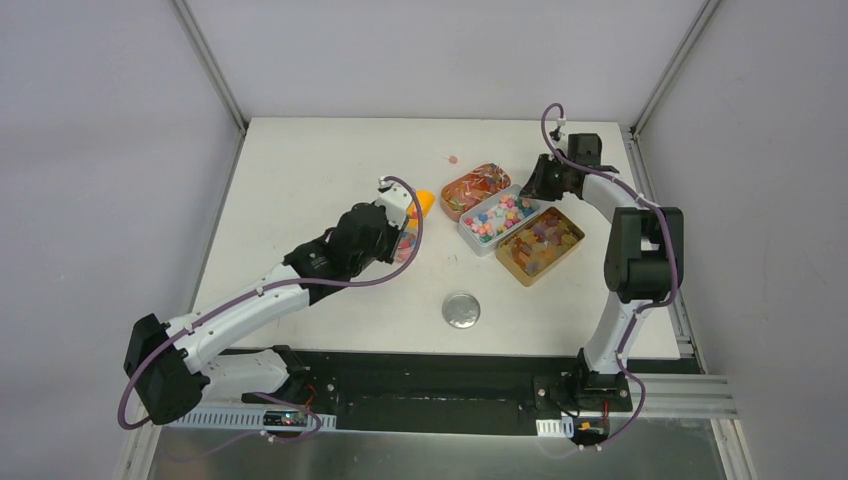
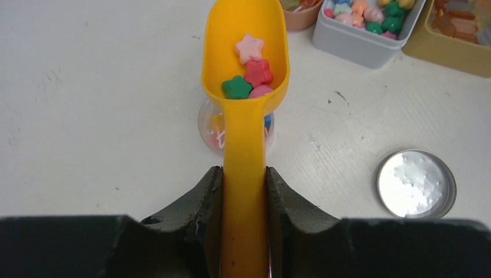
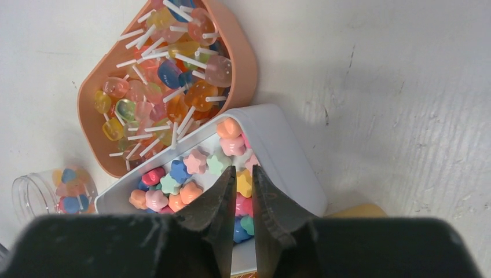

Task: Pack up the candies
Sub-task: Move the storage box to the center of the board.

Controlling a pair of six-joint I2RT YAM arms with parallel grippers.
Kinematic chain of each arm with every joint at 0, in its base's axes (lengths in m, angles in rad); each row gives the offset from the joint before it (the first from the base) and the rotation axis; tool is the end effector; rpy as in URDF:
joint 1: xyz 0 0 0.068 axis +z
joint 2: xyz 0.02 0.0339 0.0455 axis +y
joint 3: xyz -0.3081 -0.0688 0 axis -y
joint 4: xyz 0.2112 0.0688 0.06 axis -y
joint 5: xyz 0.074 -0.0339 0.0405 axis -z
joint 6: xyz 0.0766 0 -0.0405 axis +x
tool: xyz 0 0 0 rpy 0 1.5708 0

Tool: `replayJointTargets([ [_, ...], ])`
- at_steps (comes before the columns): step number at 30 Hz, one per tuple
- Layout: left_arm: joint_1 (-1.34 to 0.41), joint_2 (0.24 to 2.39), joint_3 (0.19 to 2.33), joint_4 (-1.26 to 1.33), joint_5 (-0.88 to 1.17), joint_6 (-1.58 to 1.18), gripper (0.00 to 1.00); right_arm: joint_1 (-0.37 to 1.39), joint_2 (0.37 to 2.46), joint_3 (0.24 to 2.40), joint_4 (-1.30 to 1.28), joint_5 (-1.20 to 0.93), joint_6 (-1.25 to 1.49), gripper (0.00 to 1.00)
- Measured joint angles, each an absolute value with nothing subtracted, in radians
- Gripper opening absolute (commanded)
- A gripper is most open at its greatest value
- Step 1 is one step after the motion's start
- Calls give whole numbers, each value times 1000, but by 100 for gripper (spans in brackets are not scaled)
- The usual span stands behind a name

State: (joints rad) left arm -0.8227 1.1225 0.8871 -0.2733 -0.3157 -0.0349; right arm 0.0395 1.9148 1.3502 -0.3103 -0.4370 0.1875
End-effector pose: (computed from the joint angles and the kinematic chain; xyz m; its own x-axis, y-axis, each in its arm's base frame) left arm 0.1766 -0.1554 0.3287 -0.3490 0.3273 -0.8781 0.5004 0.8573 0.1207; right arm 0.4248 0.0492 0.2312 -0.8106 0.1370 -0.5693 -0.1586 0.8846 0.4386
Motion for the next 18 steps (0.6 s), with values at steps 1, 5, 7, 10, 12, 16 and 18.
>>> replayJointTargets([
  [1,-823,1121,887,-293,-316,-38,0,40,1917,1356,-311,-429,185,19],
  [5,-823,1102,888,-352,-321,-38,0,40,1930,1375,-311,-408,177,19],
  [7,-821,1091,890,-379,-334,-37,0,40,1937,1380,-312,-404,175,19],
  [10,-809,1089,898,-414,-340,-33,0,40,1948,1388,-312,-403,171,19],
  [12,-799,1089,907,-443,-340,-30,0,40,1953,1395,-317,-401,166,20],
  [16,-783,1089,928,-492,-340,-9,0,40,1956,1407,-320,-416,162,27],
  [18,-777,1089,942,-517,-339,-1,0,40,1956,1411,-319,-436,163,36],
])
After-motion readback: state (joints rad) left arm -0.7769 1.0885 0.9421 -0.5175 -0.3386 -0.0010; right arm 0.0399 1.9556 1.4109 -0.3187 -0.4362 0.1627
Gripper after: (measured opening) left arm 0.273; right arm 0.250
